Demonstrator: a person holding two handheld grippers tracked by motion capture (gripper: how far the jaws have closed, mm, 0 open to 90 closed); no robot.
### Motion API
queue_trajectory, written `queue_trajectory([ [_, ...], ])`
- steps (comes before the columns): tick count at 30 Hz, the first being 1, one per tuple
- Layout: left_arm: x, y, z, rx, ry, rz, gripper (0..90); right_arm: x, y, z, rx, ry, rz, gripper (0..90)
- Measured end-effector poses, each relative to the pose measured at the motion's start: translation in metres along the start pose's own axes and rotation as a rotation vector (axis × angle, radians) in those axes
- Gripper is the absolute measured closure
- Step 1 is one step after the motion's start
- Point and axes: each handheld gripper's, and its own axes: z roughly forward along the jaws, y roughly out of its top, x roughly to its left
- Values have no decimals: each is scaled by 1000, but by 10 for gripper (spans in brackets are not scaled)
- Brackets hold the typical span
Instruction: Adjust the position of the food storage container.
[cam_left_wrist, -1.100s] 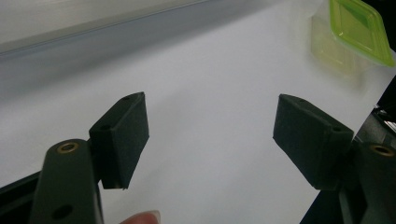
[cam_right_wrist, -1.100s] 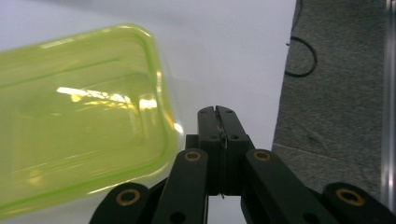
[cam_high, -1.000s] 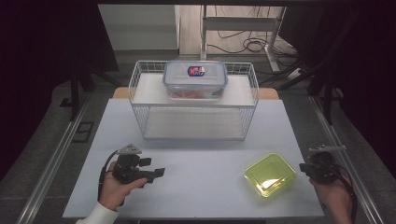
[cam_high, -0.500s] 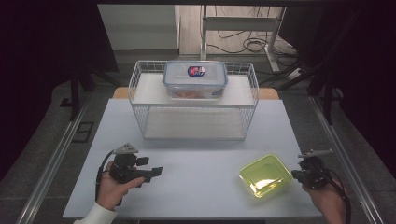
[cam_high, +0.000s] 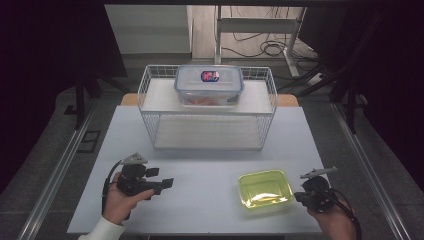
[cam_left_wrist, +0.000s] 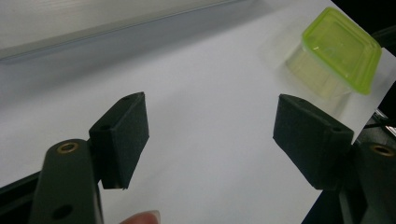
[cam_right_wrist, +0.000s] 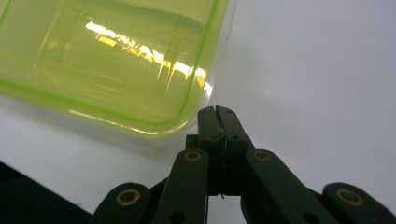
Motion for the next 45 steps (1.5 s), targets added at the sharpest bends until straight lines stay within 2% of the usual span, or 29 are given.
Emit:
queue_trajectory([
  [9,3,0,-2,-3,4,-5,262,36,14,9,-3,66,-80,894],
  [11,3,0,-2,-2,4,-6,262,40,17,12,-6,62,-88,894],
  [17,3,-1,-1,1,4,-7,262,48,28,22,-22,48,-112,894],
  [36,4,-2,1,9,7,-10,262,71,57,39,-98,33,-163,895],
  [45,6,-2,1,10,8,-12,261,91,69,47,-110,58,-193,894],
])
